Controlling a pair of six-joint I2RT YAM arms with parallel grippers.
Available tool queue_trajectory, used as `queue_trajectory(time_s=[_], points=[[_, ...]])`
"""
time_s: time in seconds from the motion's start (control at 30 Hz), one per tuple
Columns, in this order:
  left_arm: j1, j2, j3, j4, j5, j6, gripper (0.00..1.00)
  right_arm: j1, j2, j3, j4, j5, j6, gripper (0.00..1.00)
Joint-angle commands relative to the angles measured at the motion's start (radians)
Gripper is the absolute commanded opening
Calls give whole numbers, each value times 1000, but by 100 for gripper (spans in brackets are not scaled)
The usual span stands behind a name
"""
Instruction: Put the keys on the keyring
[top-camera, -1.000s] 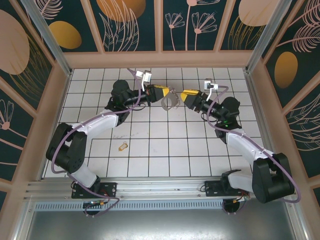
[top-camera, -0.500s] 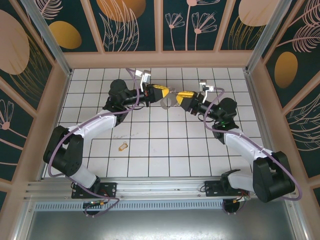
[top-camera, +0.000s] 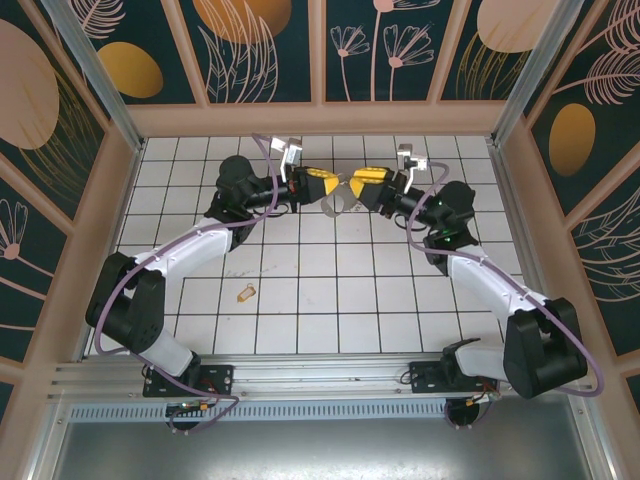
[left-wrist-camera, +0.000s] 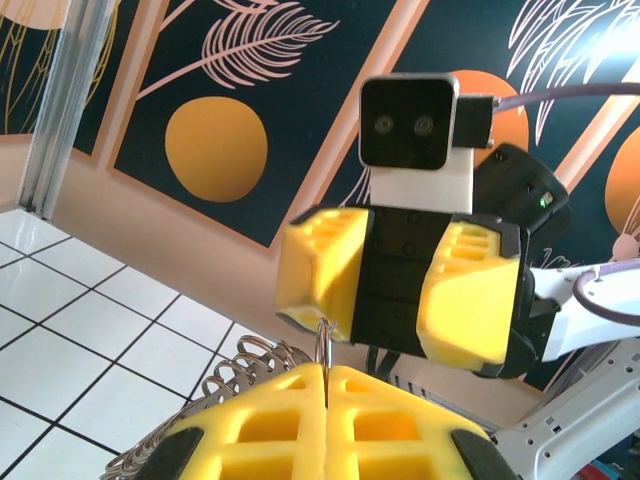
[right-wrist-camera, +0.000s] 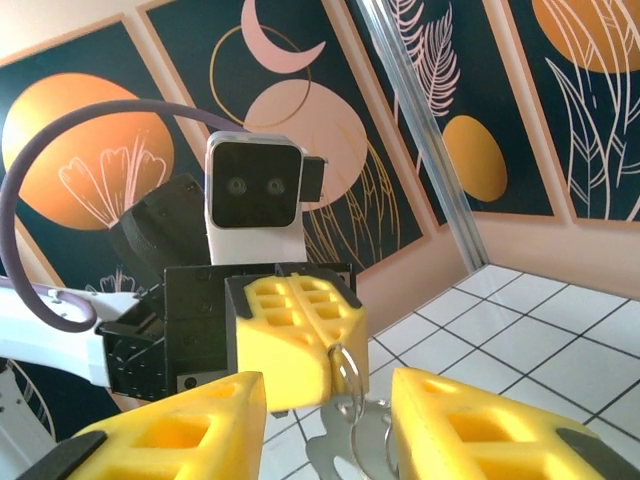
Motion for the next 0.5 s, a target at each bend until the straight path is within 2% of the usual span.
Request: queue_trajectory(time_s=[0.0,0.13,0.47], points=[[-2,-35,42,-15,26,46,0,4,2,78,-133,-45,-134,39],[-2,-35,44,-22,28,46,0,3,17,130,-250,-64,-214,39],[-2,-31,47,-23,35,42,0,4,66,193,-316,-112,-252,34]])
